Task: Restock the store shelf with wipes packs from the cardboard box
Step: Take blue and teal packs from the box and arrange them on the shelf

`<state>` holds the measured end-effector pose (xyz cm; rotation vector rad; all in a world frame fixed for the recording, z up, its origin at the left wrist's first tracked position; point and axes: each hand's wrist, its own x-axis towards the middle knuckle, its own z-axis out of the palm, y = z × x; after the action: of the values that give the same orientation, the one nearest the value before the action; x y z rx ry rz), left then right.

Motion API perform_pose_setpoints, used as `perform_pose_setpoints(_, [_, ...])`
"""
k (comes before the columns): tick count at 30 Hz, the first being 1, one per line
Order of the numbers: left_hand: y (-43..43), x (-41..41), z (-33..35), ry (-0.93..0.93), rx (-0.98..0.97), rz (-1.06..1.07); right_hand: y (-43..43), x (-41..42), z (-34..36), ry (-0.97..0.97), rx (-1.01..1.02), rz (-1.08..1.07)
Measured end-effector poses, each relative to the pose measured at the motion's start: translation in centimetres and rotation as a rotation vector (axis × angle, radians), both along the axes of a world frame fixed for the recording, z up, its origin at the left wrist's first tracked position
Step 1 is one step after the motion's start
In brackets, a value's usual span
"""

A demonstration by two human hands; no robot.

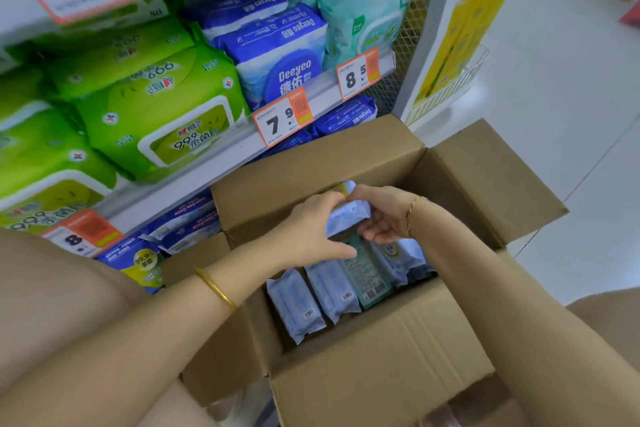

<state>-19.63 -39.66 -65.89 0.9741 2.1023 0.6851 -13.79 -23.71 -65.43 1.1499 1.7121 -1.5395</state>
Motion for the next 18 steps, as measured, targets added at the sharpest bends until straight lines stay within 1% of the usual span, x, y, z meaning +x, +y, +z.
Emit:
perform_pose_setpoints(4, [-0.2, 0.9, 1.9, 0.381, 0.078, 0.144, -2.4, -0.2, 4.5, 0.136, -0.014, 0.018])
perform_pose_setpoints(5, [-0.4, 0.7, 2.6, 0.373, 0.118, 0.240, -2.8, -0.2, 5.5, 0.170, -0.025, 0.024])
perform_pose_setpoints(6, [-0.6, 0.3, 3.3, 0.294, 0.189, 0.355, -3.0, -0.1, 6.3, 0.213, -0.028, 0.014])
perform_pose_setpoints(7, [-1.2, -0.1, 4.5, 0.146, 0.253, 0.459, -3.1, 0.1, 7.1, 0.272, -0.008, -0.017])
perform_pose_setpoints(8, [-1.9, -0.5, 5.5, -0.042, 0.315, 0.531, -3.0, 0.2, 7.7, 0.345, 0.057, -0.058])
perform_pose_setpoints(10, [-3.6, -1.1, 7.5, -0.402, 0.421, 0.553, -2.3, 0.3, 8.5, 0.481, 0.313, -0.098])
perform_pose_setpoints(11, [-4.6, -1.2, 8.5, -0.503, 0.470, 0.527, -2.0, 0.3, 8.7, 0.527, 0.426, -0.089])
perform_pose_setpoints(12, [-5.2, -1.3, 9.3, -0.574, 0.513, 0.516, -1.8, 0.2, 8.9, 0.568, 0.463, -0.079])
perform_pose_setpoints(13, [-5.7, -1.3, 10.2, -0.619, 0.546, 0.515, -1.8, 0.2, 9.1, 0.599, 0.406, -0.084])
perform_pose_setpoints(16, [-6.5, -1.5, 11.9, -0.684, 0.621, 0.547, -2.3, 0.3, 10.0, 0.677, -0.046, -0.177])
perform_pose_setpoints(17, [-6.6, -1.5, 12.4, -0.694, 0.644, 0.555, -2.6, 0.3, 10.5, 0.725, -0.148, -0.164])
perform_pose_setpoints(18, [-6.6, -1.6, 12.9, -0.698, 0.666, 0.586, -2.9, 0.4, 10.8, 0.778, -0.187, -0.141])
